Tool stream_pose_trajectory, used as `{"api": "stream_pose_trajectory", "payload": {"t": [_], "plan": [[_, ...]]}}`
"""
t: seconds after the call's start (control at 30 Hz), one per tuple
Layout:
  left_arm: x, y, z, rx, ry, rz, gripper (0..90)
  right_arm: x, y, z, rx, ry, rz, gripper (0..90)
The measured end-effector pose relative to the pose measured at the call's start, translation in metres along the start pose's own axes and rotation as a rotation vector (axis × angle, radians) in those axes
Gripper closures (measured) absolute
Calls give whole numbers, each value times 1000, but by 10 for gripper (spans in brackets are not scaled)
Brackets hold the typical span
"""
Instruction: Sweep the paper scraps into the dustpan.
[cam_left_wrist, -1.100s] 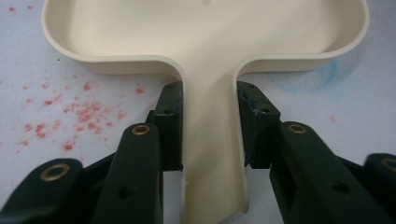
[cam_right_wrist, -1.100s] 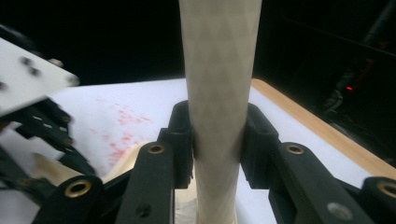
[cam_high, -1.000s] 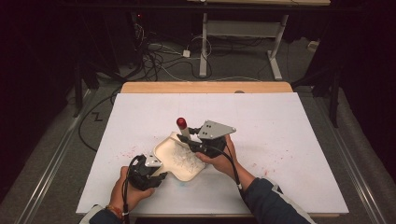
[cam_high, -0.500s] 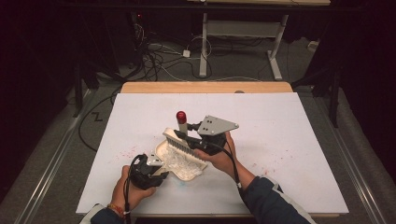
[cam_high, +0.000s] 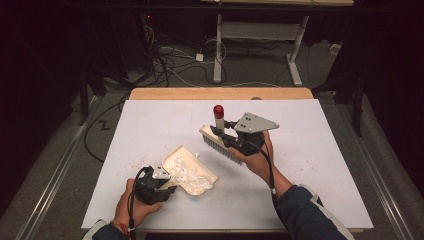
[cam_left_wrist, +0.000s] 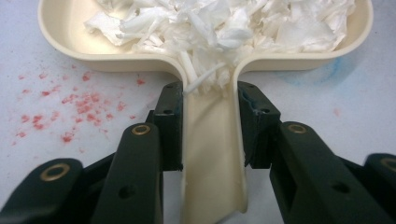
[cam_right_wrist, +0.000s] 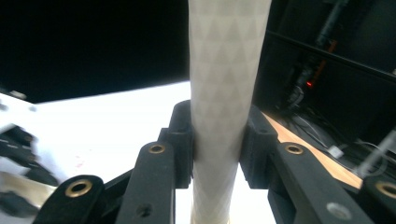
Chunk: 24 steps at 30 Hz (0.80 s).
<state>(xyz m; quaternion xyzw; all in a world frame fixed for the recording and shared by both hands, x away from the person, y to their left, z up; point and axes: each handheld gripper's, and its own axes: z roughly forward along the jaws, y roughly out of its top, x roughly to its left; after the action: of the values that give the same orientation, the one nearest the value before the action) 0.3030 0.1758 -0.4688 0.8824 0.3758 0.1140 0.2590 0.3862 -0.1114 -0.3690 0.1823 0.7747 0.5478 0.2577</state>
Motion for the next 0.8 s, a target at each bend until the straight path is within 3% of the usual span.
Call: {"api": "stream_pose_trajectory", "payload": {"t": [0.17,0.3,0.53,0.8], "plan": [[6,0,-3,21,-12,-4,636,-12,-10,21,37,-55,-4,704],[10,-5,-7,39,-27,-7,636,-10,-15,36,54,-55,-3,704],[11,-10,-9,39,-26,-20,635,13,-18,49,59,34,-19,702],[11,-12,-10,44,-20,-25,635,49,-11,38,55,198,-43,703]]}}
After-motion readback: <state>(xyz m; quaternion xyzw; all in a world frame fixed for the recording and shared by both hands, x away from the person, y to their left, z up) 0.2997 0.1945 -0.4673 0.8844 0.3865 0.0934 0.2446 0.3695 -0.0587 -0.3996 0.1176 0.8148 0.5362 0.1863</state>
